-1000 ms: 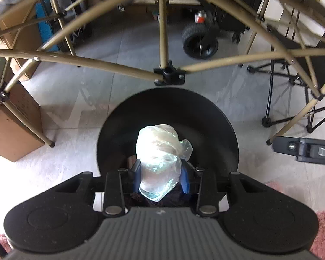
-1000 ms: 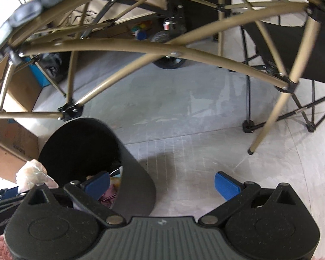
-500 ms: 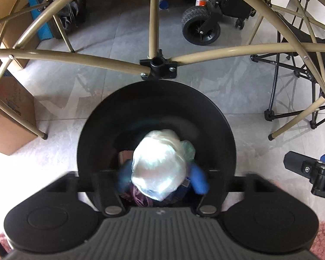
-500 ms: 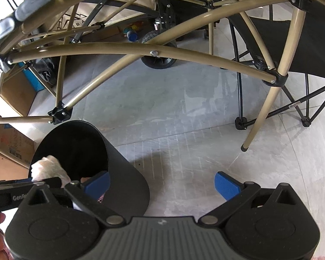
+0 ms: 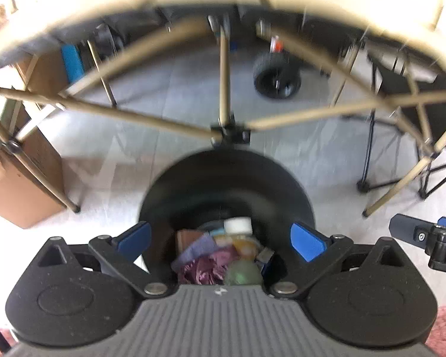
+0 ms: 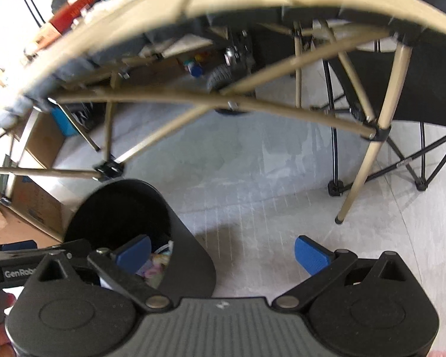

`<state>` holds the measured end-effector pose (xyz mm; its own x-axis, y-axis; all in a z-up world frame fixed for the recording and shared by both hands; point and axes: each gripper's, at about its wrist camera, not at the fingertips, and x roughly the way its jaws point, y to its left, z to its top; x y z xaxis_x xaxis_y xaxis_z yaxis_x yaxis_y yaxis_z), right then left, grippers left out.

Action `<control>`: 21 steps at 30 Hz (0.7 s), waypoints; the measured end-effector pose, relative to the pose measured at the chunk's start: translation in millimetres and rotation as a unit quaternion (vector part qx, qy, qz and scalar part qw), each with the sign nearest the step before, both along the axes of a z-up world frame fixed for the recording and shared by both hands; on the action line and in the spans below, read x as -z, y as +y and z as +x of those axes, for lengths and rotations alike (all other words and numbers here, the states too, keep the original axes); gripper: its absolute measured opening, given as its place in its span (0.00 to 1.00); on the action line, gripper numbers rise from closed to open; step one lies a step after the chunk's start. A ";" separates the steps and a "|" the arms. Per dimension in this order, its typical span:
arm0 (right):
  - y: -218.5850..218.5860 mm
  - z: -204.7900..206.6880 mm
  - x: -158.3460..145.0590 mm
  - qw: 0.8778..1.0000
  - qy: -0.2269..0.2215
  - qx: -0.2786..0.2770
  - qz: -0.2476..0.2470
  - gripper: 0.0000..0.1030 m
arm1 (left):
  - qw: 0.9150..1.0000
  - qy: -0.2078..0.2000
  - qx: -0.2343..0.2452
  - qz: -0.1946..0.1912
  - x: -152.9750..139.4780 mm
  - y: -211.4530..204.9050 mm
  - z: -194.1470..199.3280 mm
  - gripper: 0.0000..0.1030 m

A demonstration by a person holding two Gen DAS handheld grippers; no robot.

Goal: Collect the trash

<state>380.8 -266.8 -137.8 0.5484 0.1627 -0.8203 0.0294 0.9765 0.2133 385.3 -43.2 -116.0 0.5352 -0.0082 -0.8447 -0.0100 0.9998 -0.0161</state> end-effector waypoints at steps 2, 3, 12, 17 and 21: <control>0.0 -15.9 -16.3 1.000 -0.026 -0.005 0.009 1.00 | 0.999 -0.034 0.003 -0.005 -21.0 6.8 -20.3 1.00; 0.2 -25.1 -25.2 0.999 -0.041 -0.009 0.013 1.00 | 0.998 -0.054 0.007 -0.005 -31.9 9.8 -32.8 1.00; 19.9 -133.4 -81.9 0.985 -0.152 -0.086 0.011 1.00 | 0.981 -0.192 0.027 0.013 -89.6 46.3 -159.4 1.00; 26.3 -190.3 -88.4 0.978 -0.172 -0.117 0.008 1.00 | 0.972 -0.231 0.022 0.023 -95.2 56.3 -215.5 1.00; 27.8 -227.6 -89.5 0.975 -0.181 -0.128 0.013 1.00 | 0.966 -0.258 0.025 0.019 -96.1 60.7 -256.8 1.00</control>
